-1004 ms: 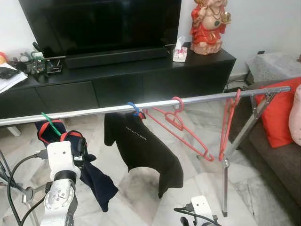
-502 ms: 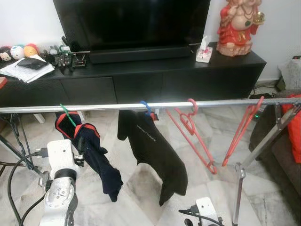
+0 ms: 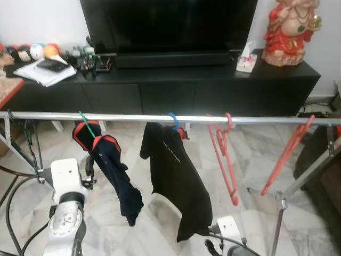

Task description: Hang hanger

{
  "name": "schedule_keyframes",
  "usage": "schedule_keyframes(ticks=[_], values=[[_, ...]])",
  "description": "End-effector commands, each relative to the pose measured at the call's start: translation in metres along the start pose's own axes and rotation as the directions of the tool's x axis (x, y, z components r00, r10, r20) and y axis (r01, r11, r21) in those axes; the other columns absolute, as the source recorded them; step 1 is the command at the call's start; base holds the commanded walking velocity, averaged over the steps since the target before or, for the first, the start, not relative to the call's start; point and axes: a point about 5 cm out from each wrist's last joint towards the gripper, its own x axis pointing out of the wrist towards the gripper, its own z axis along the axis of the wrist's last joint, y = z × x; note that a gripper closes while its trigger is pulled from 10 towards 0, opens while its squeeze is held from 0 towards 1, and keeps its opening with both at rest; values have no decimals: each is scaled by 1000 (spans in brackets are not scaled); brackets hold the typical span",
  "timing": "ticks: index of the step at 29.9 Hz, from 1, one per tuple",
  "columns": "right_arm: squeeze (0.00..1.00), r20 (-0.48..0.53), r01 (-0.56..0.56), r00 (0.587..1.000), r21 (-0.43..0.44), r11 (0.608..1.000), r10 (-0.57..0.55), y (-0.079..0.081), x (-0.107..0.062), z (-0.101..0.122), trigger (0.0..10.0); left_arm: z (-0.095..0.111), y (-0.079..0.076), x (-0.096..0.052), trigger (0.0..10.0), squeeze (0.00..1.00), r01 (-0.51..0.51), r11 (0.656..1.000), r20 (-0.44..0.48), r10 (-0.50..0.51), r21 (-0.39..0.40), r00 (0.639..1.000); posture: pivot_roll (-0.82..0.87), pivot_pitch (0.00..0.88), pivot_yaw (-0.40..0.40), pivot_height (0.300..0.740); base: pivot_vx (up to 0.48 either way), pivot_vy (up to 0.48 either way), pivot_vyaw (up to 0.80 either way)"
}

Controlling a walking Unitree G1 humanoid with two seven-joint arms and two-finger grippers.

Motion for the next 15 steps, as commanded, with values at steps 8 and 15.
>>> schedule_keyframes(ticks=[8,15], values=[[0,2,12,1000,-6,1000,-12,-2,0,4,10000,-1,4,1,10000,0,-16,1000,-14,16,14,1000,-80,0,17,740,0,0,0],[0,-27,14,1000,37,999,-13,-9,-2,-9,10000,-1,3,1,10000,0,-13,1000,-14,13,11,1000,-84,0,19,740,0,0,414]])
